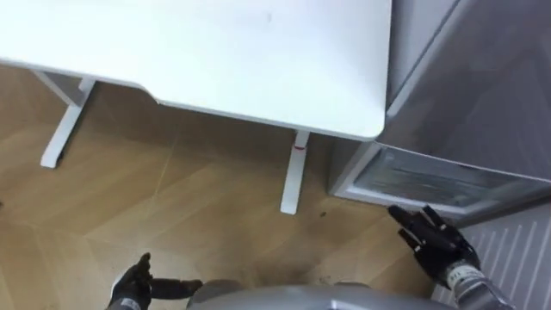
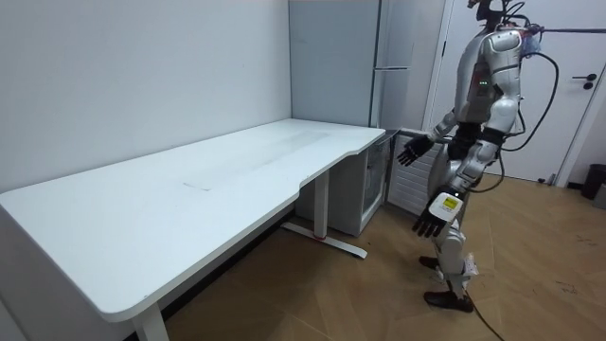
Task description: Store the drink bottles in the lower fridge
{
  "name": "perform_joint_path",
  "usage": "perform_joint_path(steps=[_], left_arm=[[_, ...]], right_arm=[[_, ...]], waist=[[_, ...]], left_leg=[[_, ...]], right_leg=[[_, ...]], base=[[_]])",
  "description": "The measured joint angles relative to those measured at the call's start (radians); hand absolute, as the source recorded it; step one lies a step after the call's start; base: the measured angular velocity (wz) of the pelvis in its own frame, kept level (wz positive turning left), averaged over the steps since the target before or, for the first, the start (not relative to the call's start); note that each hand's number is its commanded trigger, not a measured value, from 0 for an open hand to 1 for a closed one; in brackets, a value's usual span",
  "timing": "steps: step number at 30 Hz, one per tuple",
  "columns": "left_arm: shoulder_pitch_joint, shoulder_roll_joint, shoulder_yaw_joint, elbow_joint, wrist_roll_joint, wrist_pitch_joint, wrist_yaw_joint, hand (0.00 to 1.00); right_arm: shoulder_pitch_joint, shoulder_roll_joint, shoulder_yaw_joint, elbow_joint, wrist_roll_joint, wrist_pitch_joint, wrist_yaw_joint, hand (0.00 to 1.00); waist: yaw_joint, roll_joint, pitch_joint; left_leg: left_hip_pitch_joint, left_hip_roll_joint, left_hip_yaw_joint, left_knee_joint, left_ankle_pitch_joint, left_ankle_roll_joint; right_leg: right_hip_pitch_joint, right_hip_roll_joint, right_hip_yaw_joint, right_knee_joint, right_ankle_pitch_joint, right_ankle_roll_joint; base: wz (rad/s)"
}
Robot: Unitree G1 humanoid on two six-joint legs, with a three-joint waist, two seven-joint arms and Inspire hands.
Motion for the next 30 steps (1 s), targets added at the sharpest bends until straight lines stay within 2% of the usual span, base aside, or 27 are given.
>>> perform_joint_path(steps=[3, 5, 7, 8, 10, 12, 14, 15, 16, 19, 21, 22, 24, 26, 30], left_arm=[[0.007, -0.006, 0.003, 0.000, 0.011, -0.009, 0.014, 0.00], [0.008, -0.006, 0.019, 0.003, 0.062, -0.019, 0.019, 0.00], [0.011, -0.005, 0.035, 0.001, 0.107, -0.028, 0.021, 0.00], [0.017, -0.002, 0.039, 0.001, 0.127, -0.027, 0.024, 0.00], [0.016, -0.004, 0.050, 0.001, 0.150, -0.027, 0.031, 0.00], [0.006, -0.004, 0.068, 0.001, 0.175, -0.027, 0.031, 0.00], [-0.006, -0.004, 0.085, 0.030, 0.180, -0.030, 0.031, 0.00], [-0.018, -0.005, 0.101, 0.044, 0.194, -0.030, 0.030, 0.00], [-0.019, -0.005, 0.110, 0.049, 0.195, -0.030, 0.030, 0.00], [-0.019, -0.005, 0.111, 0.058, 0.193, -0.028, 0.030, 0.00], [-0.020, -0.004, 0.111, 0.062, 0.194, -0.026, 0.030, 0.00], [-0.024, -0.003, 0.112, 0.062, 0.194, -0.026, 0.030, 0.00], [-0.025, 0.001, 0.112, 0.059, 0.195, -0.026, 0.032, 0.00], [-0.022, 0.005, 0.111, 0.061, 0.195, -0.022, 0.037, 0.00], [-0.011, 0.007, 0.108, 0.061, 0.194, -0.004, 0.038, 0.00]], right_arm=[[0.001, 0.002, -0.017, -0.104, -0.061, -0.023, -0.054, 0.00], [-0.011, 0.003, -0.050, -0.160, -0.175, -0.057, -0.100, 0.00], [-0.010, 0.004, -0.078, -0.243, -0.310, -0.061, -0.162, 0.00], [-0.009, 0.001, -0.080, -0.294, -0.391, -0.039, -0.206, 0.00], [0.003, 0.002, -0.080, -0.330, -0.495, -0.035, -0.263, 0.00], [0.003, 0.002, -0.079, -0.376, -0.595, -0.008, -0.321, 0.00], [0.003, 0.002, -0.078, -0.408, -0.718, 0.008, -0.375, 0.00], [0.003, 0.002, -0.079, -0.419, -0.795, 0.011, -0.407, 0.00], [0.003, 0.000, -0.080, -0.443, -0.864, 0.023, -0.442, 0.00], [0.003, -0.025, -0.109, -0.550, -0.908, 0.049, -0.564, 0.00], [0.003, -0.051, -0.132, -0.645, -0.914, 0.048, -0.641, 0.00], [0.003, -0.072, -0.151, -0.707, -0.914, 0.040, -0.690, 0.00], [0.002, -0.098, -0.182, -0.768, -0.915, 0.005, -0.761, 0.00], [0.002, -0.104, -0.222, -0.811, -0.915, -0.045, -0.843, 0.00], [-0.010, -0.104, -0.270, -0.829, -0.911, -0.103, -0.935, 0.00]], waist=[[-0.007, 0.003, 0.0007], [-0.023, 0.002, 0.0009], [-0.026, 0.001, 0.0007], [-0.031, 0.000, 0.0010], [-0.028, 0.002, 0.0015], [-0.027, 0.004, 0.0023], [-0.022, -0.003, 0.0070], [-0.026, 0.005, 0.0029], [-0.032, -0.004, 0.0086], [-0.047, -0.009, 0.0109], [-0.061, -0.013, 0.0121], [-0.065, -0.019, 0.0131], [-0.069, -0.032, 0.0101], [-0.074, -0.050, 0.0005], [-0.072, -0.056, -0.0036]], left_leg=[[0.018, 0.001, 0.018, -0.011, 0.003, 0.001], [0.022, 0.000, 0.020, -0.014, 0.004, 0.001], [0.028, 0.000, 0.033, -0.022, 0.006, 0.001], [0.034, 0.001, 0.044, -0.031, 0.012, 0.001], [0.039, 0.001, 0.054, -0.044, 0.016, 0.002], [0.037, 0.000, 0.068, -0.054, 0.023, 0.004], [0.036, -0.002, 0.078, -0.070, 0.031, 0.004], [0.032, -0.003, 0.079, -0.072, 0.032, 0.004], [0.034, -0.002, 0.081, -0.078, 0.034, 0.003], [0.055, -0.002, 0.100, -0.105, 0.042, 0.001], [0.061, -0.002, 0.104, -0.113, 0.044, 0.001], [0.063, -0.002, 0.104, -0.113, 0.044, 0.000], [0.064, -0.001, 0.104, -0.113, 0.045, -0.001], [0.065, 0.001, 0.104, -0.113, 0.045, -0.001], [0.071, 0.007, 0.103, -0.112, 0.045, -0.001]], right_leg=[[-0.001, 0.001, 0.015, 0.002, 0.001, -0.001], [-0.001, 0.001, 0.023, 0.004, 0.002, 0.000], [-0.008, 0.005, 0.043, -0.001, 0.002, 0.000], [-0.007, 0.008, 0.055, -0.007, 0.007, 0.000], [-0.009, 0.011, 0.069, -0.014, 0.012, 0.001], [-0.023, 0.010, 0.080, -0.008, 0.017, 0.001], [-0.038, 0.009, 0.090, 0.004, 0.022, 0.000], [-0.045, 0.010, 0.094, 0.006, 0.022, -0.001], [-0.046, 0.010, 0.095, 0.006, 0.022, -0.001], [-0.045, 0.014, 0.113, 0.005, 0.023, -0.003], [-0.045, 0.018, 0.122, 0.004, 0.024, -0.004], [-0.045, 0.019, 0.124, 0.004, 0.025, -0.005], [-0.043, 0.021, 0.127, 0.002, 0.025, -0.005], [-0.039, 0.024, 0.127, -0.001, 0.026, -0.007], [-0.012, 0.031, 0.125, -0.040, 0.046, -0.005]], base=[[-0.16], [-0.02], [-0.22], [-0.26], [-0.21], [-0.24], [-0.19], [-0.10], [-0.12], [-0.19], [-0.16], [-0.04], [0.00], [0.00], [0.01]])
